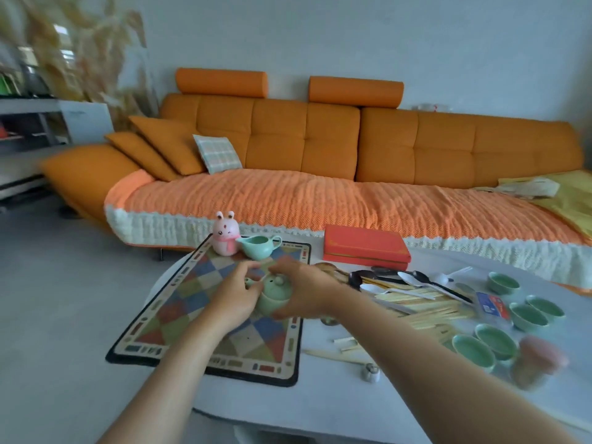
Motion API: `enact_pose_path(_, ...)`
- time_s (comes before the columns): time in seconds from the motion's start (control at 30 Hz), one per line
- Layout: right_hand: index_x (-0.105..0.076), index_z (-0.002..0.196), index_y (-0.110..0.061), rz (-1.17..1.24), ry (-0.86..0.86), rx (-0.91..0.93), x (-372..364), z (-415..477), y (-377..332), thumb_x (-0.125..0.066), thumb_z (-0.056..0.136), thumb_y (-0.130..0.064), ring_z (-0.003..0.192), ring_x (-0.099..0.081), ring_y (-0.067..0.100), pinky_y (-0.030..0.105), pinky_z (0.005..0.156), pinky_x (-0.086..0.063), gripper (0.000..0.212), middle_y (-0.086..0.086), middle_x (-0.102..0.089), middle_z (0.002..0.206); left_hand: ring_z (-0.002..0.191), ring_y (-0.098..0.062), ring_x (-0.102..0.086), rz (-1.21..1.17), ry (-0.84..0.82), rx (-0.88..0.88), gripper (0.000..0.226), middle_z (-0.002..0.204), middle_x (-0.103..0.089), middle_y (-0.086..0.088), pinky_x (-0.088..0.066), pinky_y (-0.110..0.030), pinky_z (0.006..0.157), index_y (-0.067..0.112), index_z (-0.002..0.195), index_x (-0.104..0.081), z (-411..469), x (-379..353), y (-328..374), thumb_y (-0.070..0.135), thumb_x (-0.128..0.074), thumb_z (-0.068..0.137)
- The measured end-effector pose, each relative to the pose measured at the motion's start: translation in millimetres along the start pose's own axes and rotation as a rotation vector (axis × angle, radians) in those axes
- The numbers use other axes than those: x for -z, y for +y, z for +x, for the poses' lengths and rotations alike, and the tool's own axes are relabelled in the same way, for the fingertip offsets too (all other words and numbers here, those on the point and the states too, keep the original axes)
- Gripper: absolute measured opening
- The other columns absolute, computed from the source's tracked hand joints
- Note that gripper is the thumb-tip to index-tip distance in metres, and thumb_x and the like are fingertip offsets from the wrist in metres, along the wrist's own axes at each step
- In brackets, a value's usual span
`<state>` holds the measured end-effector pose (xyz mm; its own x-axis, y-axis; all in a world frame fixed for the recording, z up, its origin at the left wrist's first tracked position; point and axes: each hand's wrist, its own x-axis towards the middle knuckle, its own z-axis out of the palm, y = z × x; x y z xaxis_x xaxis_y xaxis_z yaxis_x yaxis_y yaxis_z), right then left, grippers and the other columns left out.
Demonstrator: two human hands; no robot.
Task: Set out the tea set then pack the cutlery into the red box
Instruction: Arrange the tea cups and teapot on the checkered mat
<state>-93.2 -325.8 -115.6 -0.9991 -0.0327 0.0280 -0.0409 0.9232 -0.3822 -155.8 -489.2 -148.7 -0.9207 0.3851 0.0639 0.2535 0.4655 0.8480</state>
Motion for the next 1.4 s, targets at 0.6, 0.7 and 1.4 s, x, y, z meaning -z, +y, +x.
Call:
enact_pose_path(0.6,-0.042,0.144,-0.031,0.054,-0.084,-0.043,-24,21,14,-0.083,0.072,-0.044,0.109,-0.055,0.014,0.034,0.097,-0.049,0.084,-0.007,-0.051,0.128,0.14,-0.021,-0.031,0.504,-0.307,-0.079,0.097,0.153,-0.031,0.005,-0.035,-0.041,0.109,0.027,0.151,-0.027,10,28,-10,0.053,-0.076,0.073)
enact_pose_path(0.7,-0.042,0.145,-0.033,0.031,-0.096,-0.012,-25,36,9,-0.081,0.075,-0.043,0.113,-0.053,0.014,0.036,0.1,-0.047,0.081,-0.008,-0.05,0.131,0.122,-0.021,-0.047,0.499,-0.239,-0.103,0.066,0.129,-0.049,0.006,-0.043,-0.037,0.095,0.03,0.125,-0.051,14,35,-16,0.052,-0.076,0.068)
enact_pose_path(1.4,-0.04,0.147,-0.024,-0.173,0.228,0.094,-78,137,-30,-0.057,0.09,-0.047,0.132,-0.033,0.025,0.04,0.112,-0.026,0.064,0.001,-0.041,0.142,0.136,-0.025,-0.029,0.608,0.332,-0.128,0.057,0.151,-0.031,0.0,-0.037,-0.04,0.104,0.028,0.135,-0.054,65,68,-76,0.04,-0.071,0.082)
